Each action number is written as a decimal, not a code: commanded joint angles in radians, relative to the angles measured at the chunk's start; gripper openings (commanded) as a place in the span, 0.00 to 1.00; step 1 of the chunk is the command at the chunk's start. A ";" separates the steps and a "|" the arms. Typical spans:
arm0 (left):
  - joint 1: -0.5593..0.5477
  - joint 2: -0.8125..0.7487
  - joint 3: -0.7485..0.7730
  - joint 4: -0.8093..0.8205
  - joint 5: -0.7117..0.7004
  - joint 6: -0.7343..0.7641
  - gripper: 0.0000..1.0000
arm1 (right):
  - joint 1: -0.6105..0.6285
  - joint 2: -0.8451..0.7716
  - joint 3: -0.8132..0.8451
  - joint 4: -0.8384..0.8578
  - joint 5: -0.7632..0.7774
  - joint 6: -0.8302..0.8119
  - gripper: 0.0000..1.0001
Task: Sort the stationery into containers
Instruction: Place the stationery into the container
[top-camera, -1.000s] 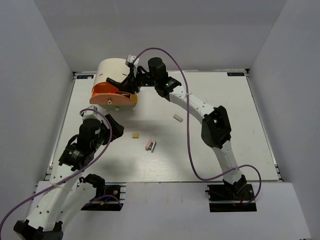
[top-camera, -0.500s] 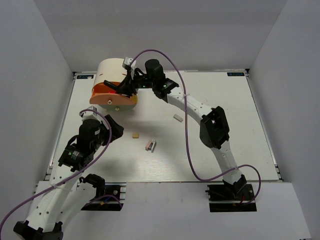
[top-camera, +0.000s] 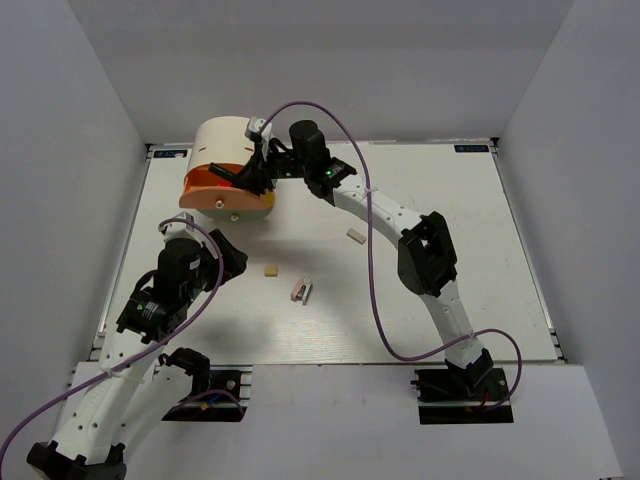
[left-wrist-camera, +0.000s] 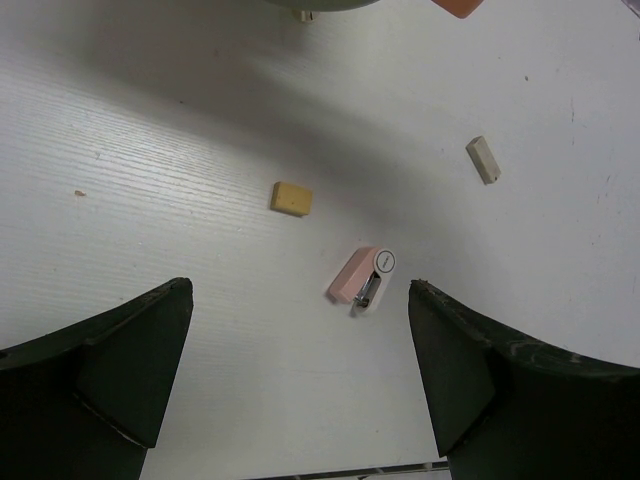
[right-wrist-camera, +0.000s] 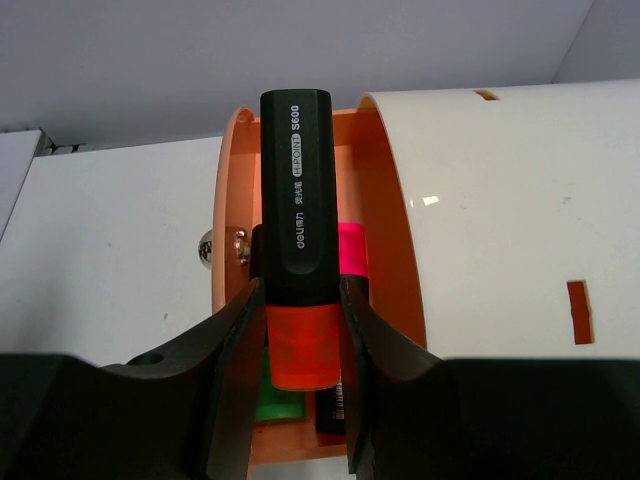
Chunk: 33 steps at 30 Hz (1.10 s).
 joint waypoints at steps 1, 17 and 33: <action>-0.003 -0.009 0.028 -0.001 -0.015 -0.004 0.99 | -0.001 -0.003 0.050 0.019 -0.004 -0.018 0.36; -0.003 0.000 0.028 0.017 -0.015 -0.004 0.99 | -0.007 -0.043 0.052 -0.010 0.008 -0.050 0.47; -0.003 0.033 -0.021 0.146 -0.005 0.016 0.99 | -0.059 -0.235 0.001 -0.106 0.025 -0.021 0.38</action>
